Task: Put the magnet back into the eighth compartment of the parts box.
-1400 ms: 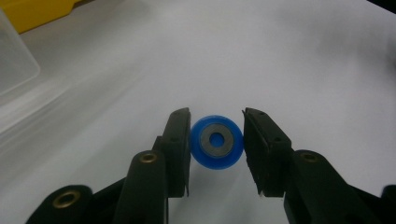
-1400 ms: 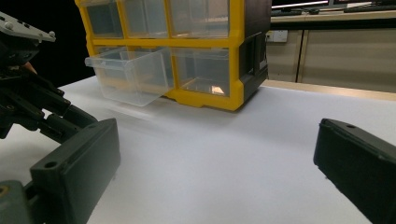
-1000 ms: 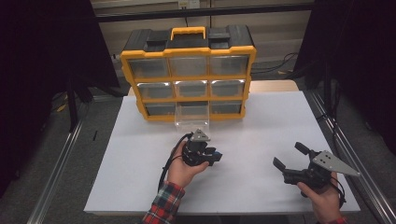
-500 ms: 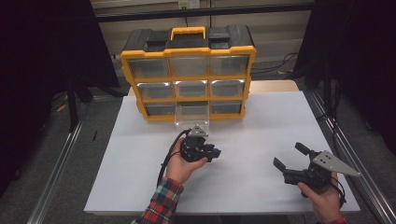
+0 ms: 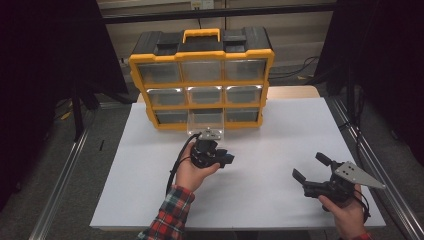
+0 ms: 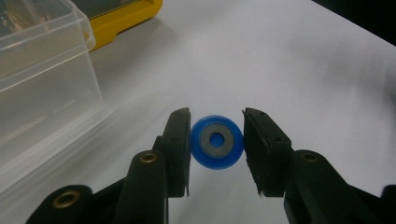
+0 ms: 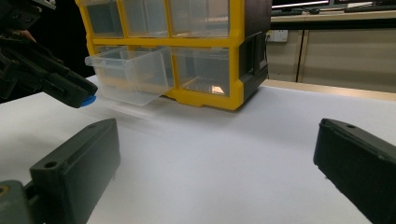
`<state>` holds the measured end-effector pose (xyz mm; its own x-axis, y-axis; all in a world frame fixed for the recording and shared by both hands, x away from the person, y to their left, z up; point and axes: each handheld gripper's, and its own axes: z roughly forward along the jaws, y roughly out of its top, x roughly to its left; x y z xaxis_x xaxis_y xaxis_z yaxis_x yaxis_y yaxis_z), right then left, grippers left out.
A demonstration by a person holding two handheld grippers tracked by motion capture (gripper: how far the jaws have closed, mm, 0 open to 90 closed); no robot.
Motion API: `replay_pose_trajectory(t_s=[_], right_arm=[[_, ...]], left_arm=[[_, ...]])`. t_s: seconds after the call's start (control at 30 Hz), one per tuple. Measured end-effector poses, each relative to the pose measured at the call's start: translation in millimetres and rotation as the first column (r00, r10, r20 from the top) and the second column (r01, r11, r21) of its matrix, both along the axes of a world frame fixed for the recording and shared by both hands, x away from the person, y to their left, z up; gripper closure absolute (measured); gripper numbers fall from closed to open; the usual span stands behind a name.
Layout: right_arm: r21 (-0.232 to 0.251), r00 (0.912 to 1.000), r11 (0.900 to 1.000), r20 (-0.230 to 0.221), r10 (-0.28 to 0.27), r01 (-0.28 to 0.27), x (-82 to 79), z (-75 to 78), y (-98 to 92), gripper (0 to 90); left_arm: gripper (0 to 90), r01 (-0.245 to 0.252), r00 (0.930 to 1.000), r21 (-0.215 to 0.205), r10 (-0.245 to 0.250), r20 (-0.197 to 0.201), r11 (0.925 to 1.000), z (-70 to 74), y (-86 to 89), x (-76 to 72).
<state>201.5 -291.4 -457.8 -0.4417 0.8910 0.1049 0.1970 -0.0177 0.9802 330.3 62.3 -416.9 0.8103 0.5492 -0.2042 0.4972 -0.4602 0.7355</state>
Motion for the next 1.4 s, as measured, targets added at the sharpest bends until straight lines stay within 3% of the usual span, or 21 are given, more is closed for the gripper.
replay_pose_trajectory(t_s=[0.23, 0.87, 1.23, 1.4], right_arm=[[0.000, 1.0000, 1.000, 0.000, 0.000, 0.000, 0.0, 0.0, 0.0, 0.0], [0.004, 1.0000, 1.000, 0.001, -0.001, 0.001, 0.5, -0.2, 0.2, 0.0], [-0.001, 1.0000, 1.000, 0.002, 0.004, -0.004, 0.4, -0.3, -0.1, 0.0], [0.002, 1.0000, 1.000, 0.001, 0.005, -0.005, 0.4, -0.2, 0.0, 0.1]], left_arm=[[62.8, -0.003, 0.9999, -0.006, 0.003, 0.016, 1.0000, 3.6, 0.9, 4.0], [62.8, -0.027, 0.9995, -0.007, 0.027, 0.016, 0.9996, 15.3, 3.3, 12.6], [62.8, -0.038, 0.9987, -0.045, 0.040, 0.030, 0.9982, 21.0, 5.0, 17.0], [62.8, -0.038, 0.9988, -0.031, 0.039, 0.031, 0.9988, 24.0, 5.6, 18.4]])
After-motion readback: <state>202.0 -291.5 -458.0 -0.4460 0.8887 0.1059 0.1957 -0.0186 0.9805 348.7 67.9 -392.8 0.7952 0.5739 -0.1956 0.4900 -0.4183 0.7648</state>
